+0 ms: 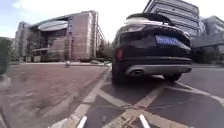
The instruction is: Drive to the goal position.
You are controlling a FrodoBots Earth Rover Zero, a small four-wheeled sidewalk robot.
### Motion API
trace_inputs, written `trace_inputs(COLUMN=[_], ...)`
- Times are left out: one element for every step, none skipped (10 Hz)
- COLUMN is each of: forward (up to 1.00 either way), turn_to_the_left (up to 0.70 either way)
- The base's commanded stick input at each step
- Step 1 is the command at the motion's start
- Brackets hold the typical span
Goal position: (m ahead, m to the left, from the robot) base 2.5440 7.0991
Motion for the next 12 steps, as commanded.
trace_inputs(forward=[0.00, 0.00, 0.00, 0.00, 0.00, 0.00, 0.00, 0.00, 0.00, 0.00, 0.00, 0.08], turn_to_the_left=[0.45, 0.45, 0.45, 0.45, 0.45, 0.45, 0.45, 0.45, 0.45, 0.45, 0.45, 0.41])
